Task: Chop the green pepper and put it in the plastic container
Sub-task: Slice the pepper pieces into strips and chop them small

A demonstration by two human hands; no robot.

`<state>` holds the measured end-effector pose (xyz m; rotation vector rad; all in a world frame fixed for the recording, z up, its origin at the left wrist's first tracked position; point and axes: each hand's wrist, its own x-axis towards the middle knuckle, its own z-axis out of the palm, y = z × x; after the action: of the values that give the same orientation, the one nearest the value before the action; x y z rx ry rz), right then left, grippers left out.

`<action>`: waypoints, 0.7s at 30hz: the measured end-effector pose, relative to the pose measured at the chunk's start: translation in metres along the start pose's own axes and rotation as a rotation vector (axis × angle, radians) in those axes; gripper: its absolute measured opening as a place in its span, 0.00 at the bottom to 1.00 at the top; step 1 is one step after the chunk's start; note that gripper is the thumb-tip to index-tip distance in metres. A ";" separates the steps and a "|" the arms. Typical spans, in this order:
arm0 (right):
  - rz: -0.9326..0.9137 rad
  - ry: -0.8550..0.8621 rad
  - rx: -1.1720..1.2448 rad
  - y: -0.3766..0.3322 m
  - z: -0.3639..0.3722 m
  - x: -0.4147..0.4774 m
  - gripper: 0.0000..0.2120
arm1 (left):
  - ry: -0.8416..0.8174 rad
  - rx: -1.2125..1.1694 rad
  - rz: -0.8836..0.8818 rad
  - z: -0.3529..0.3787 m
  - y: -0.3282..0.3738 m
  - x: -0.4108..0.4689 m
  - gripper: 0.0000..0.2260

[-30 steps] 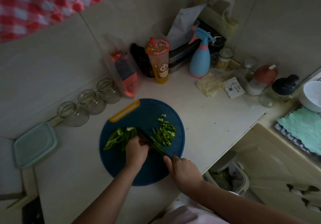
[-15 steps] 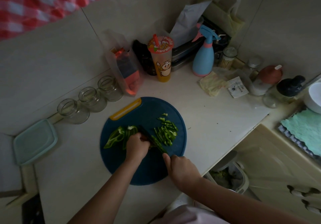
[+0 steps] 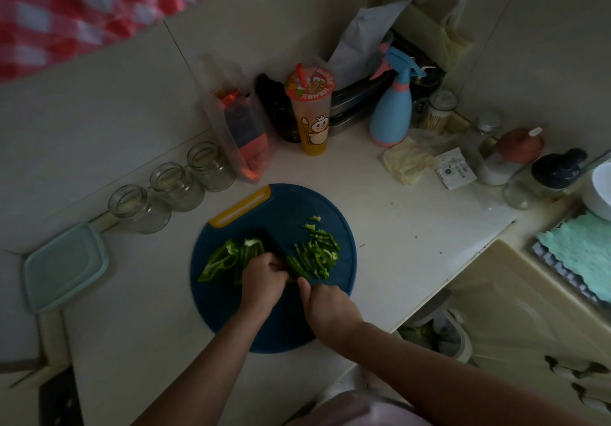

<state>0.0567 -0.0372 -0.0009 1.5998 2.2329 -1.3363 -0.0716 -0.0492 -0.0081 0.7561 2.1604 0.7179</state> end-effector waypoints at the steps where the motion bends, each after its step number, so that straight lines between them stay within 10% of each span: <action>1: 0.006 0.008 0.014 -0.003 0.000 0.003 0.27 | -0.003 0.004 0.012 0.000 0.000 -0.002 0.12; 21: -0.076 -0.011 0.236 0.030 -0.016 -0.024 0.28 | 0.072 -0.072 -0.009 0.002 -0.001 -0.003 0.09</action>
<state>0.0976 -0.0420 0.0035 1.5843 2.2205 -1.6807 -0.0689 -0.0517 -0.0089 0.6923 2.1880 0.8257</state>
